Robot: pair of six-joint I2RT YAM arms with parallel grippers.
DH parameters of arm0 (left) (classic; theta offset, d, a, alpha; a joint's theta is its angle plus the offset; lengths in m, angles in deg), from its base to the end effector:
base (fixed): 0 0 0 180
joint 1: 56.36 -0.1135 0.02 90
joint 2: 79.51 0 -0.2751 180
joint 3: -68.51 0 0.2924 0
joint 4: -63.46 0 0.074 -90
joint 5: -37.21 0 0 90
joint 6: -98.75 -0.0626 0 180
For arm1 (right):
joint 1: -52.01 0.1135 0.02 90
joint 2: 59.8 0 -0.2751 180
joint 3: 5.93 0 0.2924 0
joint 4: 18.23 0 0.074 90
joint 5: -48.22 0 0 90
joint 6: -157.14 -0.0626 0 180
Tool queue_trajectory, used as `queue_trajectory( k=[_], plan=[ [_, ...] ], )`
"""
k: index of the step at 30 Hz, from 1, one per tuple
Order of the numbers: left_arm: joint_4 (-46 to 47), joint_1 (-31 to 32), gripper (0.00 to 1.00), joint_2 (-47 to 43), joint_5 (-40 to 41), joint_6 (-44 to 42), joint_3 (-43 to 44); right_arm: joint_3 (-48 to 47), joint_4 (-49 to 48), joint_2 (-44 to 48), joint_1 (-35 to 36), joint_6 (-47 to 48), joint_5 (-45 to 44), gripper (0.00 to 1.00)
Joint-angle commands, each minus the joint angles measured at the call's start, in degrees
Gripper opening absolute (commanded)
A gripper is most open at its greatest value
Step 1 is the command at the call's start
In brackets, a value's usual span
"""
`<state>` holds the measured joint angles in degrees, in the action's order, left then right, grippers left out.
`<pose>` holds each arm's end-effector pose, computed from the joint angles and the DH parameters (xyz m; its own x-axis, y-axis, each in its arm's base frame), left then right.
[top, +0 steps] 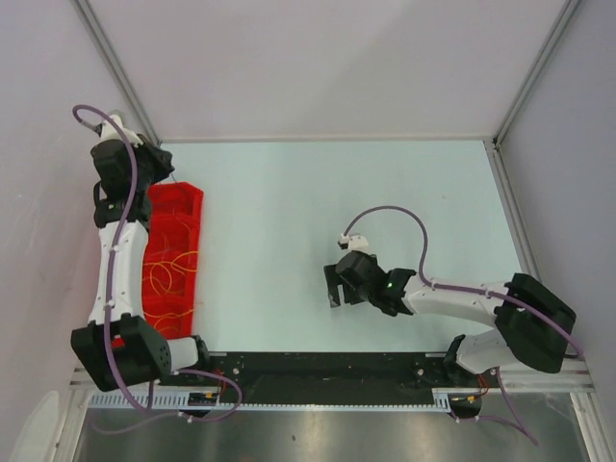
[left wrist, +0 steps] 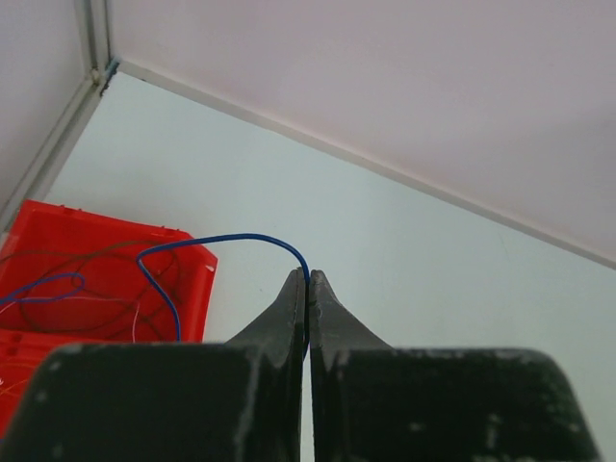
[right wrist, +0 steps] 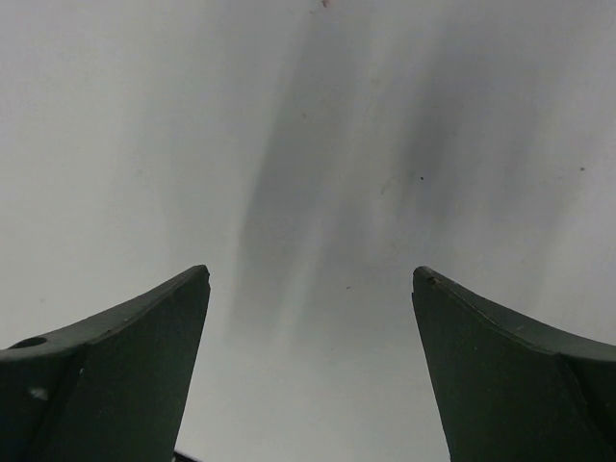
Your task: Untangle the cables
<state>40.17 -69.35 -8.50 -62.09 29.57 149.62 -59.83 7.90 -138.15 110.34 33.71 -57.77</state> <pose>0.3438 0.0689 0.3939 -0.1835 -0.4023 -0.8969 -0.1431 0.9136 -0.3805 0.1805 0.2597 0.1583 -0.7386 -0.1886 -0.6472 -0.3827 0.9077 0.1722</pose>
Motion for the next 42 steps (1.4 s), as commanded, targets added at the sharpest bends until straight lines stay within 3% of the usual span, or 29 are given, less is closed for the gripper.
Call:
queue_trajectory(
  k=[1,7,10,15,19,27,42],
  plan=[
    [8.45,-2.74,0.0,2.03,-9.24,3.09,2.62,6.62,-15.92,-3.56,0.39,0.91,-3.35,0.91],
    [11.17,-3.53,0.0,4.58,-14.51,0.28,1.66,11.91,-31.58,-6.64,0.47,3.54,-0.8,0.9],
    [17.23,-4.05,0.0,5.63,-18.1,1.23,-0.72,13.41,-34.31,-6.12,0.47,3.99,-0.27,0.89],
    [18.21,-4.32,0.0,7.4,-20.23,1.86,-0.63,15.53,-36.79,-1.99,0.65,6.17,1.74,0.89],
    [17.86,-5.02,0.0,7.13,-18.39,1.33,-1.07,8.86,-22.86,5.64,3.2,8.81,-0.18,0.9],
    [23.13,-7.57,0.0,10.03,-22.69,4.58,-3.36,1.64,-9.29,18.49,3.29,11.46,-0.88,0.93],
    [21.64,-8.28,0.0,17.67,-13.91,2.39,-4.33,1.37,-4.62,22.98,3.29,8.82,-2.73,0.93]
  ],
)
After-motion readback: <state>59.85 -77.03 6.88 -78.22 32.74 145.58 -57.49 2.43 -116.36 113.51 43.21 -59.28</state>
